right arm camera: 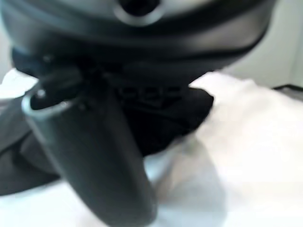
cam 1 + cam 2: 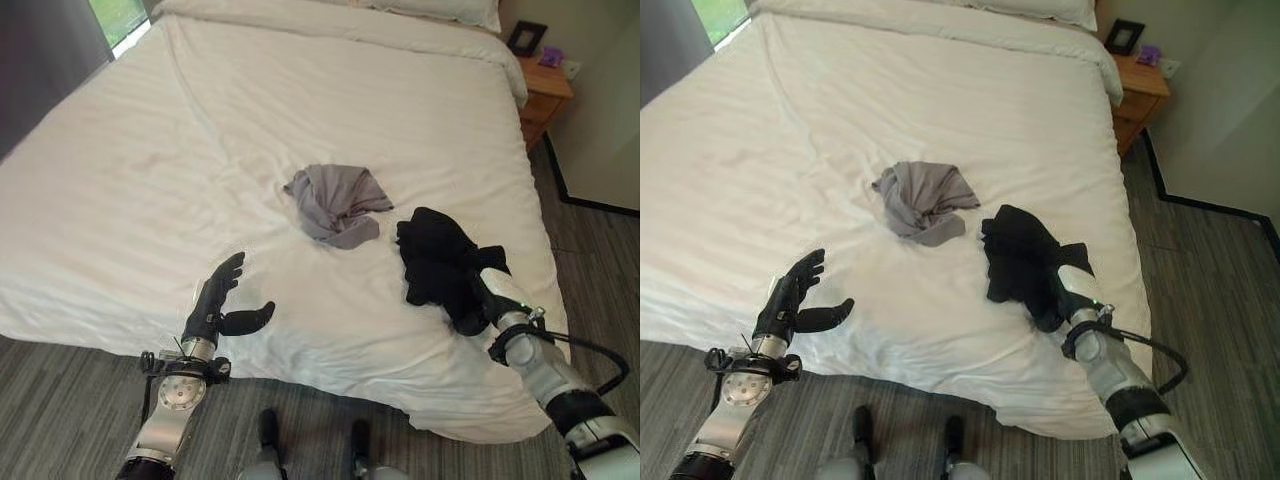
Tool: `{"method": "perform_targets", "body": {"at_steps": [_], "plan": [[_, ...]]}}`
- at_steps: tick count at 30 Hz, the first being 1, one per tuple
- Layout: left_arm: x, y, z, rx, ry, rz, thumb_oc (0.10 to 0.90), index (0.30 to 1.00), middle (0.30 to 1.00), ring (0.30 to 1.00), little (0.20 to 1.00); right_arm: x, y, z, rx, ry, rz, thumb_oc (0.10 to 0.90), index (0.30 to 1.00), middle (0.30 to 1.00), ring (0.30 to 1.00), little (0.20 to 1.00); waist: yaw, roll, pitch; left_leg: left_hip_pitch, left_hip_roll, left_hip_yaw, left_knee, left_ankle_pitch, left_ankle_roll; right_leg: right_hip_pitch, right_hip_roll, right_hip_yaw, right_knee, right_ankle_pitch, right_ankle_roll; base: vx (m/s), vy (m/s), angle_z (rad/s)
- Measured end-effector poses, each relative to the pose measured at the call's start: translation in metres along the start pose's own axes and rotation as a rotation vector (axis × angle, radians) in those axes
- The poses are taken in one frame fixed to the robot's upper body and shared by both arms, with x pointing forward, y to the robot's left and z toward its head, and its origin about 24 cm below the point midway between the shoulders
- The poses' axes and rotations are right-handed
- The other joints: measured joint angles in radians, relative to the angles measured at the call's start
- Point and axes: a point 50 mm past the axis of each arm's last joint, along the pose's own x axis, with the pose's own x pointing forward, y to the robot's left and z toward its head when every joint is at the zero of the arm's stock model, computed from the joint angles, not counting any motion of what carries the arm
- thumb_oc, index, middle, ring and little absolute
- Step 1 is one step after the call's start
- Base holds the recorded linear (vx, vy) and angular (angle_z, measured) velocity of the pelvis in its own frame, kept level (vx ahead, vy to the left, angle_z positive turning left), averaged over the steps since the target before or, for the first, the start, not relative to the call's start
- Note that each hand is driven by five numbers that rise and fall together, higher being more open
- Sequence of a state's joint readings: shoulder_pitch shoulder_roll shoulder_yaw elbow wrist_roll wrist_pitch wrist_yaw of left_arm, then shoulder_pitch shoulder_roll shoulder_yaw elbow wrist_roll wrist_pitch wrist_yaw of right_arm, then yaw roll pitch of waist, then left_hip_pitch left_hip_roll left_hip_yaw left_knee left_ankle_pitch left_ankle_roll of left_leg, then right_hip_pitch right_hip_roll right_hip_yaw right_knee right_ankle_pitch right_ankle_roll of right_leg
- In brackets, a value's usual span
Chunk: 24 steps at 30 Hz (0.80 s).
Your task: Pick up bed clothes into laundry basket.
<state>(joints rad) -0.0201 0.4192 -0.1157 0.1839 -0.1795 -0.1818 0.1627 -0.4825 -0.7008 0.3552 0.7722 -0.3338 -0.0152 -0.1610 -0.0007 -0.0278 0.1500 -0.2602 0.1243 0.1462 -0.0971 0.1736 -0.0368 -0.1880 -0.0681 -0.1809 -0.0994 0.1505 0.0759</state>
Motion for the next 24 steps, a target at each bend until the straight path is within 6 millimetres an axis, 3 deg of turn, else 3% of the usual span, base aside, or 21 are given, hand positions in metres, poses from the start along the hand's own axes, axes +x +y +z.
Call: {"method": "perform_targets", "body": {"at_steps": [3,6,7,9,10,11,12,19,24], "plan": [[0.008,0.002,0.009,-0.021,-0.036,0.019,0.800,0.900,0.900,0.900,0.900,0.009,-0.034,0.003,-0.042,-0.012,-0.075,0.800,0.900,0.900,0.900,0.900,0.023,0.018,0.034,-0.058,0.015,-0.001,0.000,-0.009,-0.015,-0.049,0.010,-0.012,0.000,0.000,0.000,0.05,0.004,0.14],[0.008,0.003,0.008,-0.039,-0.031,0.026,0.800,0.900,0.900,0.900,0.900,0.009,-0.042,0.003,-0.064,-0.021,-0.090,0.800,0.900,0.900,0.900,0.900,0.039,0.035,0.047,-0.054,0.020,0.005,0.000,-0.029,-0.046,-0.044,0.014,-0.016,0.000,0.000,0.000,0.07,0.002,0.06],[0.008,0.003,0.008,-0.040,-0.035,0.026,0.800,0.900,0.900,0.900,0.900,0.008,-0.044,0.002,-0.067,-0.017,-0.096,0.800,0.900,0.900,0.900,0.900,0.040,0.039,0.051,-0.063,0.019,0.003,0.000,-0.054,-0.079,-0.043,0.011,-0.014,0.000,-0.008,0.009,0.07,0.012,0.19],[0.011,0.005,0.011,-0.044,-0.048,0.036,0.800,0.900,0.900,0.900,0.900,0.008,-0.049,0.003,-0.072,-0.023,-0.116,0.800,0.900,0.900,0.900,0.900,0.032,-0.007,0.073,-0.050,-0.029,0.011,0.043,-0.044,-0.104,-0.052,-0.058,-0.045,-0.001,0.006,-0.025,0.05,0.020,0.16],[0.011,0.005,0.010,-0.051,-0.039,0.034,0.800,0.900,0.900,0.900,0.900,0.007,-0.055,0.005,-0.084,-0.037,-0.130,0.800,0.900,0.900,0.900,0.900,0.040,0.009,0.081,-0.019,-0.024,0.011,0.079,-0.049,-0.108,-0.045,-0.059,-0.050,0.000,0.002,-0.020,0.05,0.022,-0.06],[0.010,0.003,0.007,-0.062,-0.030,0.033,0.800,0.900,0.900,0.900,0.900,0.006,-0.059,0.003,-0.096,-0.038,-0.137,0.800,0.900,0.900,0.900,0.900,0.036,0.042,0.086,0.025,-0.007,0.006,0.021,-0.047,-0.081,-0.030,-0.039,-0.047,-0.001,-0.003,0.012,0.04,0.025,-0.12],[0.010,0.004,0.008,-0.072,-0.031,0.038,0.800,0.900,0.900,0.900,0.900,0.005,-0.058,0.002,-0.097,-0.035,-0.134,0.800,0.900,0.900,0.900,0.900,0.039,0.045,0.085,0.033,-0.005,0.001,0.001,-0.053,-0.072,-0.030,-0.034,-0.045,0.001,-0.015,0.032,0.04,0.026,0.06],[0.006,0.010,0.004,-0.063,-0.017,0.050,0.800,0.900,0.900,0.900,0.900,-0.001,-0.056,-0.005,-0.100,-0.026,-0.067,0.800,0.900,0.900,0.900,0.900,0.046,0.024,0.096,0.065,0.010,-0.019,0.002,-0.050,-0.075,0.019,-0.022,-0.051,-0.001,-0.016,0.027,0.03,0.031,0.16],[0.006,0.009,0.004,-0.058,-0.013,0.028,0.800,0.900,0.900,0.900,0.900,-0.013,-0.056,0.011,-0.133,-0.139,-0.012,0.800,0.900,0.900,0.900,0.900,0.039,-0.012,0.095,0.110,0.005,-0.016,0.002,-0.052,-0.071,0.053,-0.022,-0.027,-0.001,-0.025,0.041,0.05,0.036,-0.11]]}}
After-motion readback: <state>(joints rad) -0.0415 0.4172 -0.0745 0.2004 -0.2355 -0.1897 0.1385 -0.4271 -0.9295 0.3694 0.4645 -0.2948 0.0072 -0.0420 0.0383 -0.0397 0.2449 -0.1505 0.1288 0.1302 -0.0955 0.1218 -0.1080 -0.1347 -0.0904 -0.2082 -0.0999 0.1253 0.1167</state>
